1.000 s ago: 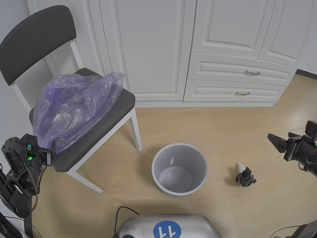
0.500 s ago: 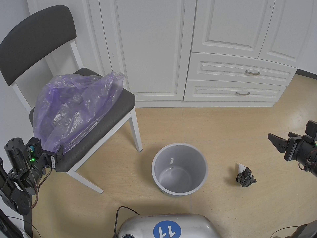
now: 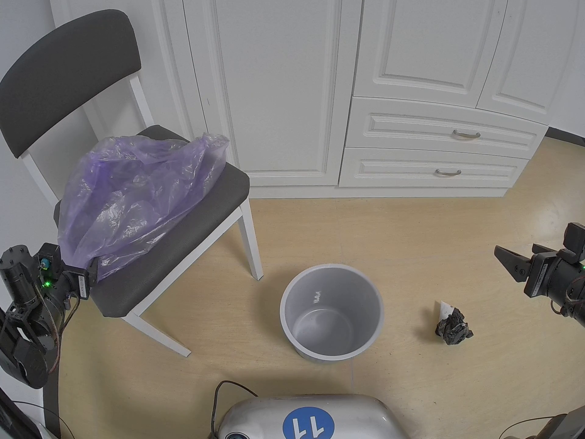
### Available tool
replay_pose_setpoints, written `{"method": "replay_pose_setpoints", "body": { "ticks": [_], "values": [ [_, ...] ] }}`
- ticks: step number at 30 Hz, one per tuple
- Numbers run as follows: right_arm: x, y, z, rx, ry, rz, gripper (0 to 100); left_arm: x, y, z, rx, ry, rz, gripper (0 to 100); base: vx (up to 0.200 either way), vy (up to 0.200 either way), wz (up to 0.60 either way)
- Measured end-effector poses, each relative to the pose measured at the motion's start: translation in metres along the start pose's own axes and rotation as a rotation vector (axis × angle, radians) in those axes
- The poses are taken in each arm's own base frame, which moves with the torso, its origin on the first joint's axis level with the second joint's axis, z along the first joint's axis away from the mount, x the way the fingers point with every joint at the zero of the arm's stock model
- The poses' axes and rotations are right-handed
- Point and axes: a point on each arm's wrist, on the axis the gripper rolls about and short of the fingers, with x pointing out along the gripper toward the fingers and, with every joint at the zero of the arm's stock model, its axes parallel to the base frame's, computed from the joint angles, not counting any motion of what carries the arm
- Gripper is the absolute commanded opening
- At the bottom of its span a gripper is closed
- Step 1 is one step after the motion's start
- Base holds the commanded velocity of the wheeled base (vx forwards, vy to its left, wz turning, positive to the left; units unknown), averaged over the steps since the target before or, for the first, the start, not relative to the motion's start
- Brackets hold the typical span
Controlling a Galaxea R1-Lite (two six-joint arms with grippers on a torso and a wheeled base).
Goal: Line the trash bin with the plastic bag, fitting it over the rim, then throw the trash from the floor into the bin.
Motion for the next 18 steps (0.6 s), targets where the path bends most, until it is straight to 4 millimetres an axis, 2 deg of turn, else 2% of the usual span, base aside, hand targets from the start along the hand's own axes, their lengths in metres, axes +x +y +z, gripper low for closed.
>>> {"method": "replay_pose_setpoints", "body": {
  "ticks": [5, 10, 18],
  "values": [
    [0.000, 0.000, -0.001, -0.001, 0.002, 0.001, 100, -0.004, 0.004, 0.002, 0.000, -0.005, -0.004, 100, 0.000, 0.000, 0.00],
    [0.000, 0.000, -0.001, 0.000, 0.003, 0.001, 100, -0.010, -0.002, -0.004, -0.020, 0.068, -0.149, 100, 0.000, 0.000, 0.00],
    [0.000, 0.000, -0.001, -0.001, 0.005, 0.001, 100, 0.000, 0.003, 0.009, -0.122, 0.042, -0.162, 100, 0.000, 0.000, 0.00]
  ]
}}
